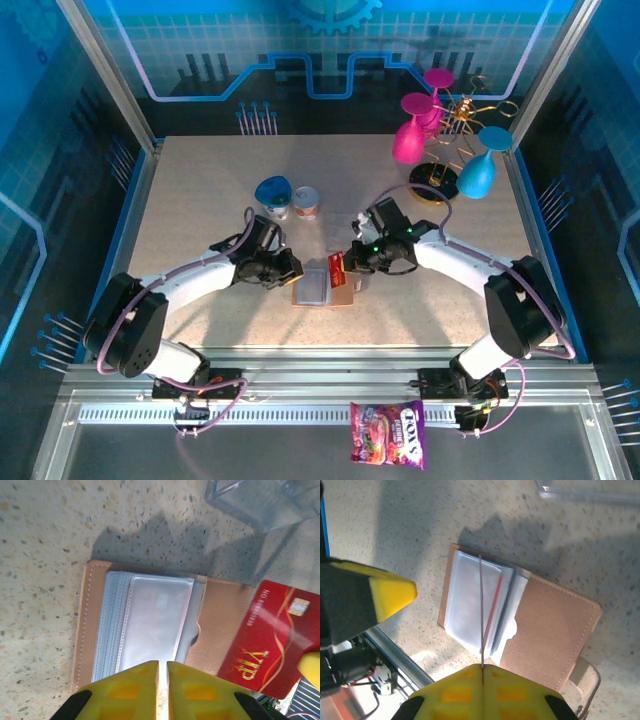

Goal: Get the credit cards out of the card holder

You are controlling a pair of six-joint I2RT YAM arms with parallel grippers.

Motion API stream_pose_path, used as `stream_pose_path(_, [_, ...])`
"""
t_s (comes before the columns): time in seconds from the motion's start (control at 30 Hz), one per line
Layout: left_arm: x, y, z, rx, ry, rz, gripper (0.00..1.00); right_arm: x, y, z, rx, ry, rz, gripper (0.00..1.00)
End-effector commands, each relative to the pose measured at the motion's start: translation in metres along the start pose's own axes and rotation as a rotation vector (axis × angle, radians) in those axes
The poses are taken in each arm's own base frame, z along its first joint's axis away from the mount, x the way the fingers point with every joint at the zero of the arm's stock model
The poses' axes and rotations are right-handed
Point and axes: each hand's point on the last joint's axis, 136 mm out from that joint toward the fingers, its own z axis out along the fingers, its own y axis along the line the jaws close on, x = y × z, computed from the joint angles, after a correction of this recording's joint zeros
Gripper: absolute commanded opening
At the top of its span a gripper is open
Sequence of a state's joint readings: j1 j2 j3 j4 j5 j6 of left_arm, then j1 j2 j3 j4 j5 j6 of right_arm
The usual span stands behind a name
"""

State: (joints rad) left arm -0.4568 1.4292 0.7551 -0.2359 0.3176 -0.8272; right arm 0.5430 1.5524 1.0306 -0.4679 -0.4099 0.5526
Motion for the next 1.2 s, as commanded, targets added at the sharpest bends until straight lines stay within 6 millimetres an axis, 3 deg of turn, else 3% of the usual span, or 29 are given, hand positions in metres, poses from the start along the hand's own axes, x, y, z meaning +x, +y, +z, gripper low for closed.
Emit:
stream_pose_path(0.0, [-0.002, 0.009, -0.010, -0.013, -0.020, 0.014, 0.15, 0.003, 0.000, -0.017, 0.072, 0.062, -0.215, 0.02])
stream_pose_path(0.23, [-0.009, 0.015, -0.020, -0.006, -0.045, 0.007, 0.16, -0.029, -0.009, -0.037, 0.264, 0.133, -0.566, 0.00])
stream_pose_path(0.37, [-0.010, 0.018, -0.022, -0.009, -0.049, 0.004, 0.16, -0.043, -0.003, -0.043, 0.263, 0.165, -0.805, 0.00])
stream_pose_path(0.57, [-0.010, 0.021, -0.026, -0.003, -0.060, -0.003, 0.17, -0.067, -0.011, -0.051, 0.292, 0.262, -1.002, 0.00])
stream_pose_path(0.83, [-0.009, 0.024, -0.026, -0.011, -0.059, -0.012, 0.17, -0.084, -0.016, -0.048, 0.288, 0.406, -1.110, 0.00])
stream_pose_path(1.17, [-0.006, 0.026, -0.025, -0.014, -0.054, -0.026, 0.17, -0.101, -0.030, -0.028, 0.284, 0.507, -1.160, 0.00])
